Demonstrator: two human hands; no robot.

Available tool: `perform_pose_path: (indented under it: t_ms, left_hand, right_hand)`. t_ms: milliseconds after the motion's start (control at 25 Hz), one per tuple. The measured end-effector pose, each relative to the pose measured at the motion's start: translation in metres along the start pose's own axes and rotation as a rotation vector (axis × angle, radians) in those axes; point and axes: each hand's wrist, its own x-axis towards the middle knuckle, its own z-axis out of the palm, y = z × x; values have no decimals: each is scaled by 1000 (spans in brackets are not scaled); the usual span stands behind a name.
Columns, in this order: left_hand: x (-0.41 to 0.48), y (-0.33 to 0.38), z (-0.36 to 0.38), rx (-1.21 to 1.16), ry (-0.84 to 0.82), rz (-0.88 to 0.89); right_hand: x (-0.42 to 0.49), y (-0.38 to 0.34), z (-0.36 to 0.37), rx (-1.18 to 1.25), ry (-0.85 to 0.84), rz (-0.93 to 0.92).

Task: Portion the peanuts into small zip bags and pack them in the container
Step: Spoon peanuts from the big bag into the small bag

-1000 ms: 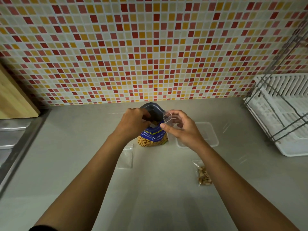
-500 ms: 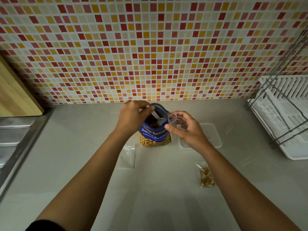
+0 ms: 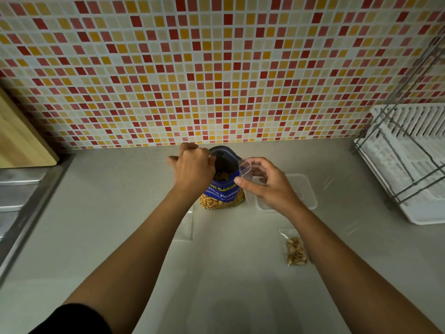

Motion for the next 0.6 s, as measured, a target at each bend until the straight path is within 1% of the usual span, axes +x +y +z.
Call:
perform_pose_path:
  t_ms: [120,200,360,600]
  left_hand:
    - [6,-2,5,37,-79,-68]
    - [9,-1,5,-5,-77,-130]
    - [13,-4,7,-253,-32,-290]
    - [14,-7,2,-642,-58,-373]
  right_hand:
    - [-1,-1,1,1,6,-5]
    - [-1,-1,1,0,15,-6]
    - [-3,0,0,20,3,6]
    - [-2,-1,-3,2,-15,5]
